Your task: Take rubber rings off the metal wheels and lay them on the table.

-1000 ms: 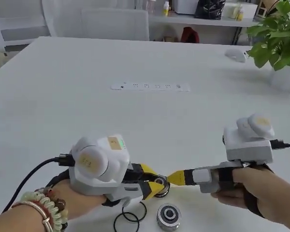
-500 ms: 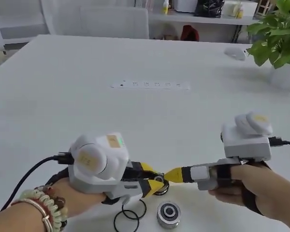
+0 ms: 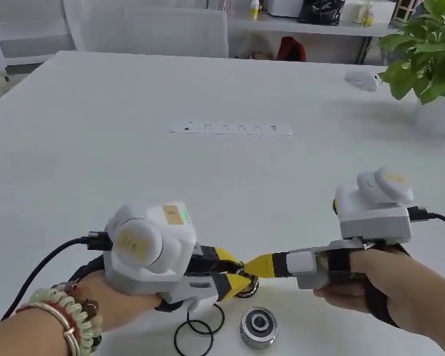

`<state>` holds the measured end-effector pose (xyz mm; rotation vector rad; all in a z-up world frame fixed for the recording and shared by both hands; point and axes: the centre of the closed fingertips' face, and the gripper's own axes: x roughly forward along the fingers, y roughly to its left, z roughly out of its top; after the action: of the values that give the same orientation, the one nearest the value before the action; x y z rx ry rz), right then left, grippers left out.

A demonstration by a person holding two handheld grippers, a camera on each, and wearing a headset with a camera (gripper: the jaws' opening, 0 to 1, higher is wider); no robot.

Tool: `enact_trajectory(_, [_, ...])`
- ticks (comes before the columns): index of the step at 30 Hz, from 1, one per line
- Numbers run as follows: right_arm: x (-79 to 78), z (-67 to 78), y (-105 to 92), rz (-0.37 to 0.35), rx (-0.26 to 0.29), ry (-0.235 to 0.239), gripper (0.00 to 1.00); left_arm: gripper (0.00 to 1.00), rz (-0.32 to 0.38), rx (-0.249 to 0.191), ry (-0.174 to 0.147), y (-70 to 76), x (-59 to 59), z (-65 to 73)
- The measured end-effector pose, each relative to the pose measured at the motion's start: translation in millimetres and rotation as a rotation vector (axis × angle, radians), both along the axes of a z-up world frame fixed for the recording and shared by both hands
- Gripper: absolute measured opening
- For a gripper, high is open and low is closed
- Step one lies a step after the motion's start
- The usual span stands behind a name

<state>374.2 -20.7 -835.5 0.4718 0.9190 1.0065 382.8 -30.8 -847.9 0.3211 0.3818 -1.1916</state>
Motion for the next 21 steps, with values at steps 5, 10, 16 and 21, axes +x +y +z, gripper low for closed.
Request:
enact_trajectory(5, [3.3, -4.3, -4.9, -0.021, -0.012, 0.007, 0.0, 0.14, 0.007, -0.001, 0.005, -0.1, 0.1, 0.1])
enact_trajectory(10, [4.4, -8.2, -9.2, -0.03, -0.033, 0.011, 0.0, 0.14, 0.017, 0.005, 0.018, -1.2, 0.7, 0.6])
enact_trajectory(16, [4.8, -9.2, -8.5, -0.027, -0.048, 0.003, 0.0, 0.15, 0.001, 0.04, 0.017, 0.0, 0.8, 1.8])
enact_trajectory(21, [7.7, -6.9, -10.2, -0.042, -0.043, 0.0, 0.0, 0.17, -0.007, 0.034, 0.011, 0.1, 0.3, 9.2])
